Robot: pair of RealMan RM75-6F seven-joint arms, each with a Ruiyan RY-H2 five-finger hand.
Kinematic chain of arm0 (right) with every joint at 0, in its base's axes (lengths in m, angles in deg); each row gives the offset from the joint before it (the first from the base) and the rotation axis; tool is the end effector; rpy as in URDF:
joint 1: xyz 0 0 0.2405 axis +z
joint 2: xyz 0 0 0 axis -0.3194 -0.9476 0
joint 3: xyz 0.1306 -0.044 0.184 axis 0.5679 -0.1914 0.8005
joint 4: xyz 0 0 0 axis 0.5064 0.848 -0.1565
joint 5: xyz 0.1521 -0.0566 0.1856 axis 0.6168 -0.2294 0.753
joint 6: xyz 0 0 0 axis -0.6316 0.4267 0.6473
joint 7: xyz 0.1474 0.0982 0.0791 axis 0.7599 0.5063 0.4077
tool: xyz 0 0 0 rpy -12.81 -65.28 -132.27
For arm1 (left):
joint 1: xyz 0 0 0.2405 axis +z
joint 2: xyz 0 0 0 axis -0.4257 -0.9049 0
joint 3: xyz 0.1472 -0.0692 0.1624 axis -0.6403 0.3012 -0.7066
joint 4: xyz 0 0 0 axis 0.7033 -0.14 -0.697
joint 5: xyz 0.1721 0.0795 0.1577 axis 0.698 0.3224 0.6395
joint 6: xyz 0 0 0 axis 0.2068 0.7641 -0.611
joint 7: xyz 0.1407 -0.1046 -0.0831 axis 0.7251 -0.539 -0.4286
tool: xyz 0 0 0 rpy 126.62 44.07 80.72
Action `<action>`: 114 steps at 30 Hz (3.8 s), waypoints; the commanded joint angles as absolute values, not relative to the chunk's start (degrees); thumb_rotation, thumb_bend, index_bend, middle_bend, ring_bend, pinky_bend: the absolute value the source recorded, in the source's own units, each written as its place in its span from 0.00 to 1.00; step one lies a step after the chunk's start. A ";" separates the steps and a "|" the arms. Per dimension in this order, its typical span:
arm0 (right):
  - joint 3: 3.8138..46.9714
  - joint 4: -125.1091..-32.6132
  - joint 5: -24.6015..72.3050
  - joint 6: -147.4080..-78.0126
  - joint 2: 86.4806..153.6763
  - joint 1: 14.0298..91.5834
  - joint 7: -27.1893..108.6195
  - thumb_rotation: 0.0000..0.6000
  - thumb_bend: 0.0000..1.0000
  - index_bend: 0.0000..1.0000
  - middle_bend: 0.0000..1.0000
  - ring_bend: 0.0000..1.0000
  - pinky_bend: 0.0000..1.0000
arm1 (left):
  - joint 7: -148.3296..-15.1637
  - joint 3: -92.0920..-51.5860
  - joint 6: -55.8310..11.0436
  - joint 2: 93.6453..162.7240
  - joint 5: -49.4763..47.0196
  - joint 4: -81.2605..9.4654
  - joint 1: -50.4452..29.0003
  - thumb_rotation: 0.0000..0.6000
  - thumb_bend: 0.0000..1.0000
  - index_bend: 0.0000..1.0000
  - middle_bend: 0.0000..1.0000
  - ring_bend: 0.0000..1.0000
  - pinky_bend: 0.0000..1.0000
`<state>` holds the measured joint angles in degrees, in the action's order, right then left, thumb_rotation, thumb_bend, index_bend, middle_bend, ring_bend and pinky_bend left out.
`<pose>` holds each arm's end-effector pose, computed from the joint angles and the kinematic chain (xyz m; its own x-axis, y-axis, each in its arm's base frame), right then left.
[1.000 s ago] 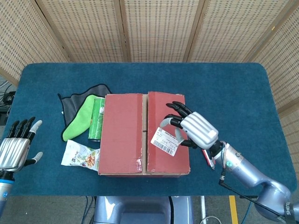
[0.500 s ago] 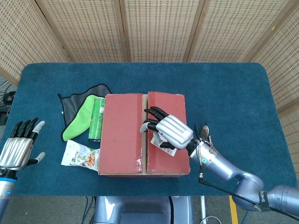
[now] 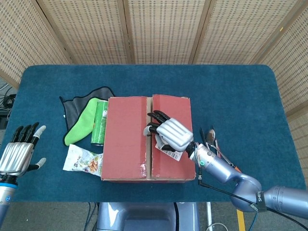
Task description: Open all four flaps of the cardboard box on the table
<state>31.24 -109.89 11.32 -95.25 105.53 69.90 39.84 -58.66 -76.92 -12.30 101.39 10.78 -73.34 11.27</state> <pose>0.0147 -0.3574 -0.0014 0.3244 -0.3255 0.8882 -0.7534 -0.6566 0.0345 -0.2528 0.2635 0.0986 0.5764 0.1669 0.7999 0.8140 -0.0312 -0.5801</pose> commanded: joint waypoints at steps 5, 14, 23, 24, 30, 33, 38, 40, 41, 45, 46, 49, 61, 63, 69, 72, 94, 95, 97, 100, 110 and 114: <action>30.50 -109.18 12.32 -95.74 105.61 69.84 38.85 1.00 0.88 0.34 0.33 0.00 0.00 | -59.17 -77.04 -12.43 101.18 10.90 -73.46 11.16 0.95 0.26 0.03 0.00 0.00 0.00; 29.77 -108.43 12.76 -95.85 105.50 69.73 38.75 1.00 0.88 0.35 0.36 0.00 0.00 | -61.12 -77.42 -13.39 100.56 11.21 -73.78 11.00 0.95 0.26 0.03 0.00 0.00 0.00; 29.62 -108.75 12.65 -96.30 105.09 69.82 38.50 1.00 0.88 0.38 0.43 0.01 0.00 | -61.68 -77.44 -13.41 100.52 11.44 -73.54 10.83 0.95 0.26 0.03 0.00 0.00 0.00; 29.60 -108.82 12.64 -96.33 104.98 69.84 38.38 1.00 0.88 0.39 0.44 0.02 0.00 | -61.64 -77.43 -13.33 100.51 11.46 -73.51 10.83 0.95 0.26 0.03 0.00 0.00 0.00; 29.55 -109.68 12.81 -96.55 103.94 69.82 37.71 1.00 0.88 0.39 0.49 0.06 0.00 | -61.87 -77.40 -13.20 100.46 11.38 -73.36 10.82 0.95 0.26 0.03 0.00 0.00 0.00; 29.56 -110.36 12.72 -96.73 103.10 69.75 37.26 1.00 0.88 0.39 0.50 0.07 0.00 | -61.99 -77.40 -13.16 100.47 11.50 -73.31 10.78 0.95 0.26 0.03 0.00 0.00 0.00; 29.79 -111.61 12.67 -97.15 101.49 69.54 36.77 1.00 0.88 0.39 0.50 0.07 0.00 | -62.10 -77.32 -13.11 100.49 11.62 -73.21 10.66 0.95 0.26 0.03 0.00 0.00 0.00; 30.10 -112.43 12.52 -97.76 100.06 69.22 36.40 1.00 0.88 0.39 0.50 0.07 0.00 | -62.14 -77.24 -12.99 100.48 11.77 -73.14 10.61 0.95 0.26 0.03 0.00 0.00 0.00; 30.13 -112.82 12.47 -97.89 99.54 69.07 36.38 1.00 0.88 0.39 0.50 0.07 0.00 | -62.16 -77.22 -12.98 100.47 11.79 -73.13 10.59 0.95 0.26 0.03 0.00 0.00 0.00; 30.38 -114.41 12.36 -98.26 97.33 68.51 36.66 1.00 0.88 0.39 0.50 0.07 0.00 | -62.33 -77.18 -12.87 100.42 11.93 -73.10 10.57 0.95 0.26 0.03 0.00 0.00 0.00; 30.46 -114.80 12.28 -98.40 96.75 68.33 36.82 1.00 0.88 0.39 0.50 0.07 0.00 | -62.38 -77.17 -12.85 100.42 11.96 -73.09 10.57 0.95 0.26 0.03 0.00 0.00 0.00; 30.61 -115.68 12.02 -98.62 95.37 67.92 37.33 1.00 0.88 0.39 0.50 0.07 0.00 | -62.38 -77.17 -12.84 100.39 12.07 -73.06 10.52 0.95 0.26 0.03 0.00 0.00 0.00; 31.17 -119.27 9.45 -99.97 88.06 65.52 40.02 1.00 0.86 0.39 0.50 0.07 0.00 | -62.62 -77.04 -12.32 100.04 12.61 -73.27 10.52 0.95 0.26 0.03 0.00 0.00 0.00; 31.16 -119.68 8.77 -100.33 86.46 64.80 40.89 1.00 0.86 0.39 0.50 0.07 0.00 | -62.57 -77.02 -12.15 99.99 12.65 -73.17 10.58 0.95 0.26 0.03 0.00 0.00 0.00; 30.59 -119.70 6.95 -101.53 81.38 61.98 43.59 1.00 0.85 0.39 0.50 0.07 0.00 | -62.65 -76.99 -12.21 99.99 12.46 -72.93 10.57 0.95 0.26 0.03 0.00 0.00 0.00; 30.48 -119.37 6.38 -101.65 79.85 61.22 44.91 1.00 0.85 0.39 0.50 0.07 0.00 | -62.57 -76.94 -12.28 100.02 12.49 -72.95 10.46 0.95 0.26 0.03 0.00 0.00 0.00; 28.10 -113.85 4.92 -103.28 75.00 55.64 49.01 1.00 0.83 0.39 0.50 0.07 0.00 | -61.90 -77.04 -12.43 100.02 12.08 -73.13 10.37 0.95 0.26 0.03 0.00 0.00 0.00; 27.90 -113.43 4.91 -103.31 75.17 55.40 49.04 1.00 0.83 0.39 0.49 0.07 0.00 | -61.90 -77.05 -12.42 100.00 12.06 -73.13 10.38 0.96 0.26 0.03 0.00 0.00 0.00; 27.15 -112.30 5.31 -103.54 75.65 54.43 48.99 1.00 0.81 0.39 0.48 0.07 0.00 | -62.00 -76.97 -12.15 99.78 12.27 -73.18 10.43 0.95 0.26 0.03 0.00 0.00 0.00; 26.91 -111.77 5.17 -104.48 76.23 53.68 49.22 1.00 0.75 0.39 0.43 0.07 0.00 | -62.42 -76.91 -12.01 99.55 12.75 -73.26 10.42 0.95 0.26 0.03 0.00 0.00 0.00; 25.99 -110.20 5.79 -110.01 79.62 50.08 46.59 1.00 0.62 0.26 0.20 0.00 0.00 | -63.49 -76.56 -10.95 98.28 17.64 -73.19 9.73 0.95 0.25 0.03 0.00 0.00 0.00; 25.85 -110.00 6.92 -113.07 81.61 48.38 44.47 1.00 0.62 0.22 0.14 0.00 0.00 | -64.53 -76.34 -10.34 97.90 20.12 -73.23 9.38 0.95 0.25 0.03 0.00 0.00 0.00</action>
<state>25.98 -110.14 6.34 -111.96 80.72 49.20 45.38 -64.05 -76.45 -10.60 98.13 19.46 -73.20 9.58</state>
